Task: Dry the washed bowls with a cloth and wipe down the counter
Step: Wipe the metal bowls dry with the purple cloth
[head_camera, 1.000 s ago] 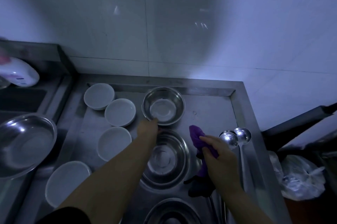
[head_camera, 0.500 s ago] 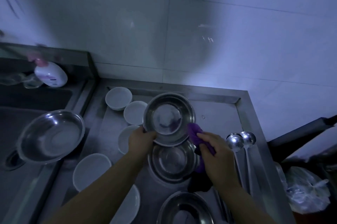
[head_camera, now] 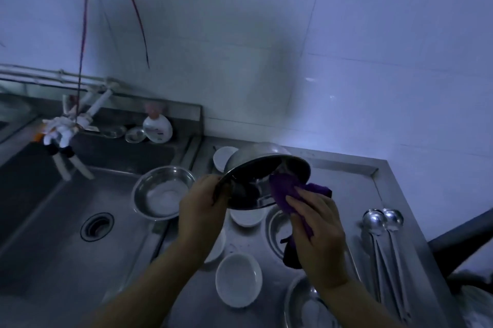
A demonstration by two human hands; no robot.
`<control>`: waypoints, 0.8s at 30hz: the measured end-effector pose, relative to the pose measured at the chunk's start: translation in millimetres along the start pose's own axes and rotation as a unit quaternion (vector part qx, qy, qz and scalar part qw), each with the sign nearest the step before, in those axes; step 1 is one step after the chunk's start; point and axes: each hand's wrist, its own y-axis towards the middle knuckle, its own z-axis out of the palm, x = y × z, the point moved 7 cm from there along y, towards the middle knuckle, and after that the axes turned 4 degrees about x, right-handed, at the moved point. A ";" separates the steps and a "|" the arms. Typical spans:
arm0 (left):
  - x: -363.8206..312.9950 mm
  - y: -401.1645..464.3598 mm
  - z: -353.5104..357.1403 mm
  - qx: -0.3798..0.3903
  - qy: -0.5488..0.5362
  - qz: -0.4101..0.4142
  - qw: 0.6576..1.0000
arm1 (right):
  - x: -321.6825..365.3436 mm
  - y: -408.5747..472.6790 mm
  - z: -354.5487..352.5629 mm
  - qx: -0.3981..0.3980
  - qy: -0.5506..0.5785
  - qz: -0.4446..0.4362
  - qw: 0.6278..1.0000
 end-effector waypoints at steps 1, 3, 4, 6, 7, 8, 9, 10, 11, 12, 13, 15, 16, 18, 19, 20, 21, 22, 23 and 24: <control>-4.3 -0.8 -10.6 -0.011 0.001 0.012 1.000 | 10.3 0.6 -1.9 -0.013 -0.001 -0.014 1.000; -13.8 -1.5 -28.8 -0.023 -0.006 0.031 0.999 | 31.1 4.0 -6.7 -0.039 0.007 -0.041 0.998; -19.2 -1.8 -36.6 -0.028 -0.013 0.040 0.999 | 41.8 6.8 -9.0 -0.051 0.013 -0.059 0.997; -30.1 -3.7 -49.2 -0.036 -0.036 0.055 0.997 | 63.6 15.2 -11.3 -0.074 0.018 -0.106 0.991; -34.8 -5.2 -53.6 -0.035 -0.051 0.056 0.997 | 73.6 21.2 -11.3 -0.083 0.006 -0.127 0.988; -38.8 -7.2 -56.5 -0.032 -0.064 0.052 0.996 | 81.5 28.5 -10.7 -0.090 -0.016 -0.139 0.986; -42.3 -9.1 -58.3 -0.032 -0.073 0.047 0.996 | 86.9 36.9 -9.1 -0.091 -0.047 -0.138 0.985; -44.3 -11.6 -60.3 -0.037 -0.081 0.038 0.995 | 90.3 44.7 -6.7 -0.082 -0.084 -0.128 0.985; -45.2 -13.7 -62.3 -0.044 -0.092 0.024 0.994 | 92.4 51.4 -2.9 -0.060 -0.122 -0.113 0.984; -45.1 -15.5 -63.9 -0.051 -0.112 0.004 0.992 | 94.0 54.8 2.0 -0.027 -0.153 -0.098 0.983; -44.9 -17.2 -65.0 -0.053 -0.143 -0.019 0.988 | 95.6 54.7 7.5 0.007 -0.172 -0.088 0.981; -44.9 -20.4 -64.8 -0.053 -0.209 -0.059 0.975 | 101.9 44.8 17.5 0.047 -0.171 -0.077 0.981; -46.0 -22.0 -64.1 -0.052 -0.228 -0.073 0.969 | 107.5 37.1 22.7 0.058 -0.155 -0.073 0.984; -48.3 -23.1 -60.9 -0.049 -0.242 -0.091 0.965 | 120.2 24.0 33.5 0.073 -0.112 -0.056 0.989; -48.6 -22.9 -59.0 -0.048 -0.240 -0.098 0.965 | 125.4 20.2 37.4 0.075 -0.097 -0.046 0.991; -48.2 -22.0 -58.0 -0.045 -0.228 -0.103 0.967 | 128.9 17.8 39.9 0.074 -0.089 -0.041 0.992; -48.2 -20.3 -57.5 -0.037 -0.211 -0.104 0.971 | 130.8 16.7 41.4 0.074 -0.089 -0.044 0.992; -48.2 -17.9 -56.9 -0.022 -0.194 -0.101 0.976 | 130.9 15.8 42.1 0.076 -0.095 -0.056 0.991; -49.4 -15.6 -56.4 -0.002 -0.178 -0.094 0.979 | 129.4 15.5 42.1 0.081 -0.105 -0.075 0.988; -50.7 -13.6 -56.0 0.018 -0.160 -0.085 0.983 | 126.7 14.9 41.7 0.084 -0.119 -0.099 0.984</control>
